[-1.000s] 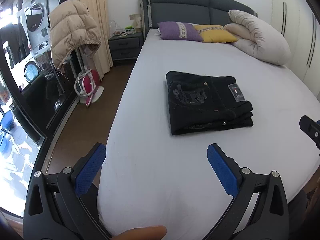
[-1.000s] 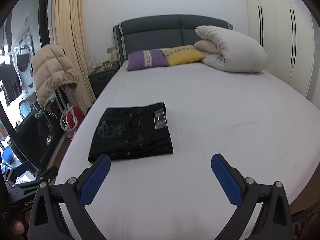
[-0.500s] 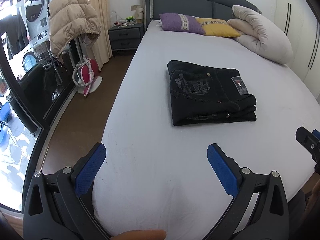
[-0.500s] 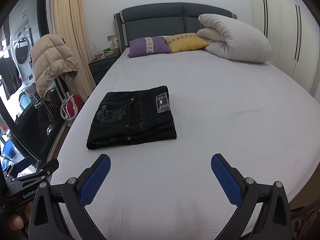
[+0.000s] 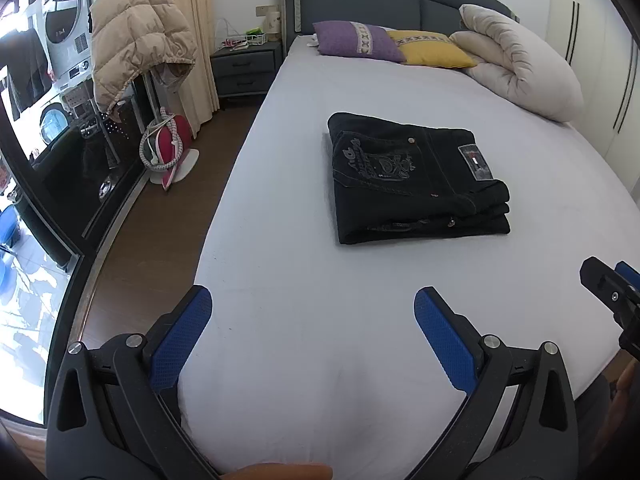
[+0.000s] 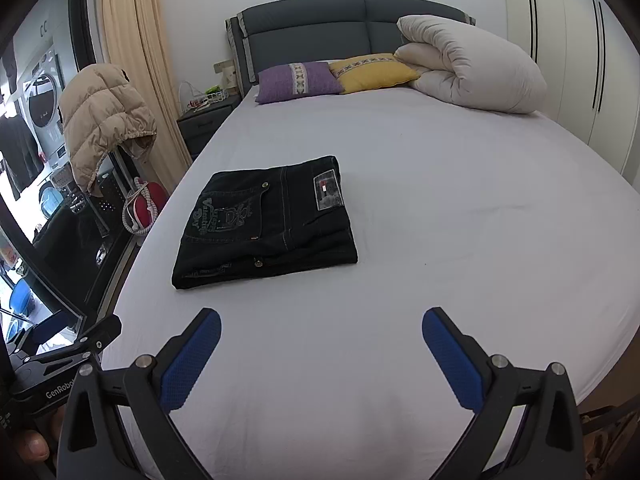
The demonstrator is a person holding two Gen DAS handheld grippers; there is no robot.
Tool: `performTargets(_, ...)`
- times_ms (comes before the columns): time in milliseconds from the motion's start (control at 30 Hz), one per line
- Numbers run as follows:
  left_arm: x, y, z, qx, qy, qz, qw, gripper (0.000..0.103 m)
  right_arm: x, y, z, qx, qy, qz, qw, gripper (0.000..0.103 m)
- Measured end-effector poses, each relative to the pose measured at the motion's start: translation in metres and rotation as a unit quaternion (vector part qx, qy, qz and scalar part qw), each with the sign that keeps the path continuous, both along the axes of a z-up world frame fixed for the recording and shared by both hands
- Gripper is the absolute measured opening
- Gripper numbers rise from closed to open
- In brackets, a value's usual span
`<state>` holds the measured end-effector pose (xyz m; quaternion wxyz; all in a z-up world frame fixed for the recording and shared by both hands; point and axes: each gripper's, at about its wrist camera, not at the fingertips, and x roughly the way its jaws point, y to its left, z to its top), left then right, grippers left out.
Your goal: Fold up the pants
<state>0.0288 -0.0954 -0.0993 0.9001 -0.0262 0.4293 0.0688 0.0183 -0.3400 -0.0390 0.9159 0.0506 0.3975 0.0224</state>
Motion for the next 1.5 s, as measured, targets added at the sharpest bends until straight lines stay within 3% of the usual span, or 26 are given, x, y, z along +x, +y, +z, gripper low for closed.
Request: performTargets(1500,0.0069,0.0022,-0.0058,-0.005,0.007,-0.007,0.9999,0.103,0.0006,0.0048,-0.0086,-0.003,0.012,0.000,1.000,0.103)
